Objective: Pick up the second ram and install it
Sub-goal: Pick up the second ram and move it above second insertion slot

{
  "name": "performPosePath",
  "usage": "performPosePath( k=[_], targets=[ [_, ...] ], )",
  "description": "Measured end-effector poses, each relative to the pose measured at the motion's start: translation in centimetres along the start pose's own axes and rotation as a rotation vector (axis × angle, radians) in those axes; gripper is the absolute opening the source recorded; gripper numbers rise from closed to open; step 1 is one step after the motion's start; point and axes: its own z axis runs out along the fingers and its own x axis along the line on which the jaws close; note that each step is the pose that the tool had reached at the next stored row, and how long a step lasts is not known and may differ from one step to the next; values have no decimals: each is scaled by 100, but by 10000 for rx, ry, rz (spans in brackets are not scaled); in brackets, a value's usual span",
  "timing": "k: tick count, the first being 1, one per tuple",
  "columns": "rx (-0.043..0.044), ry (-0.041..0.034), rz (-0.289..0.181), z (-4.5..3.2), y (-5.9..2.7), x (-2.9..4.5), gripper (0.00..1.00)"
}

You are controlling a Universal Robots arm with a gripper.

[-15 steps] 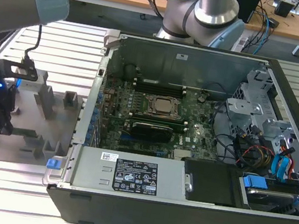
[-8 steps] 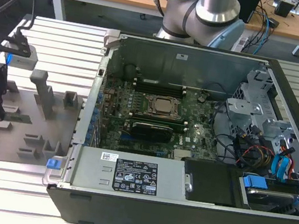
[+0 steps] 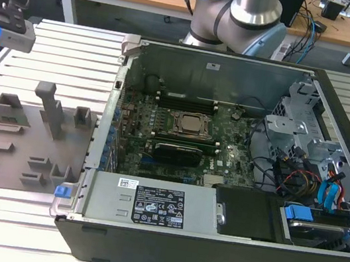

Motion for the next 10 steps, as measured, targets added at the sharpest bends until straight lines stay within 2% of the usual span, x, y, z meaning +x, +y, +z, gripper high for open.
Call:
performPosePath(
  k=[2, 7, 10],
  targets=[
    [0, -2, 0, -94, 2, -3, 14],
    [0, -10, -1, -232, 6, -8, 14],
    [0, -34, -1, -390, 10, -14, 14]
  ],
)
